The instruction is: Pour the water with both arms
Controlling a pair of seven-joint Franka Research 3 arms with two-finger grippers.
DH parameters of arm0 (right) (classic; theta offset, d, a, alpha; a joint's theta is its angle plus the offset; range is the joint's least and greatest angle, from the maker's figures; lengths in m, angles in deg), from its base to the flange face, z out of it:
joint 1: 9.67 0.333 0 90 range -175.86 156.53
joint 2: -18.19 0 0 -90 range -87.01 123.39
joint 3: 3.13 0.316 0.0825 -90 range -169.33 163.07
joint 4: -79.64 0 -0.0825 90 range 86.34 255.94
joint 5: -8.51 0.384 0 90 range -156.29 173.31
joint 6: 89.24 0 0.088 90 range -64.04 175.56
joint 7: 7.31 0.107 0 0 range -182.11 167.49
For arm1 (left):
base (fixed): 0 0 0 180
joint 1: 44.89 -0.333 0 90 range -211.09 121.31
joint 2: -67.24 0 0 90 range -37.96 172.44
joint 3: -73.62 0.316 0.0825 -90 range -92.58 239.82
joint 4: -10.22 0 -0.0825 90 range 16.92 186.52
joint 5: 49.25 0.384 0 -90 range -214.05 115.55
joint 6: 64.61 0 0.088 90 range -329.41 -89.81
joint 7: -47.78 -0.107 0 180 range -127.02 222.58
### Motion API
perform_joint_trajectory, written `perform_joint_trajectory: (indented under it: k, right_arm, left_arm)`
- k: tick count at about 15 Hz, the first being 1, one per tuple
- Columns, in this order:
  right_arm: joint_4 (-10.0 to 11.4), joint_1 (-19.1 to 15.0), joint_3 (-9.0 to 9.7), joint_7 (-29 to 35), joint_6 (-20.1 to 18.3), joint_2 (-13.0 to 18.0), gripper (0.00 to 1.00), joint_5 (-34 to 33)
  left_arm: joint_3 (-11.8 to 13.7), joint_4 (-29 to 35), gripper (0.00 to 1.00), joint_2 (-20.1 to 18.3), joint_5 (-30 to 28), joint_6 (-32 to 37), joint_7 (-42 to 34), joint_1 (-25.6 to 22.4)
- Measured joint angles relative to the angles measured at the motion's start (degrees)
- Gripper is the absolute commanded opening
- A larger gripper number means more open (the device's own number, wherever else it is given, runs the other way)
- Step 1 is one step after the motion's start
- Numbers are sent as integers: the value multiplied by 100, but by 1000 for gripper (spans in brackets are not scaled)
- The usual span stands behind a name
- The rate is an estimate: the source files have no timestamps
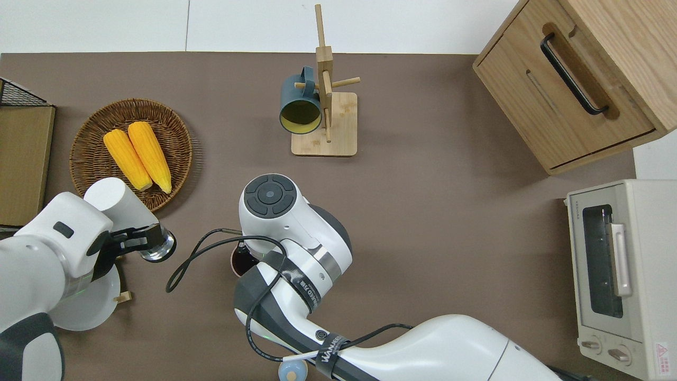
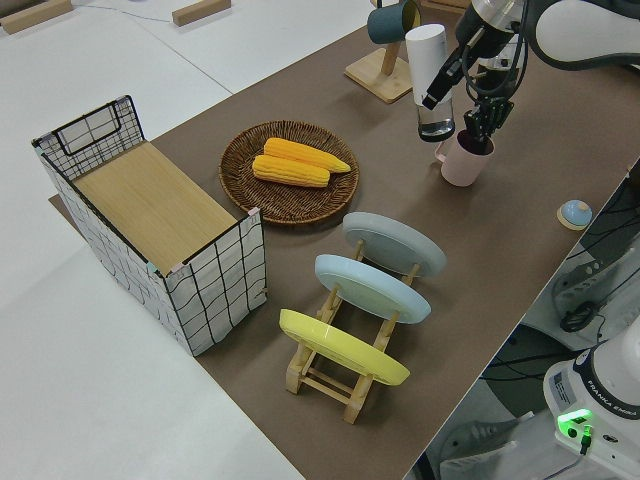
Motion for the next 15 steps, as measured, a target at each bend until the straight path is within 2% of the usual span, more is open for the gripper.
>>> perform_joint_trajectory:
  k: [1,2,10,12,15]
  right_arm:
    - [-20,-6,-20,0,0,-7,794,0]
    - [-39,-16,-44,0,0,-12,986,0]
    - [-274,-164,-54,5,-109,-12,987,0]
    - [-323,-314,-40,16,-277,11,987,0]
    - [-421,-675,-3,17,-851,269,987,2]
  left_arm:
    - [0,1,0,0,0,0,0,0]
    - [0,2,0,0,0,0,0,0]
    - [0,15,0,0,0,0,0,0]
    - [0,19,0,0,0,0,0,0]
    - [-6,42,0,0,-1,0,0,24]
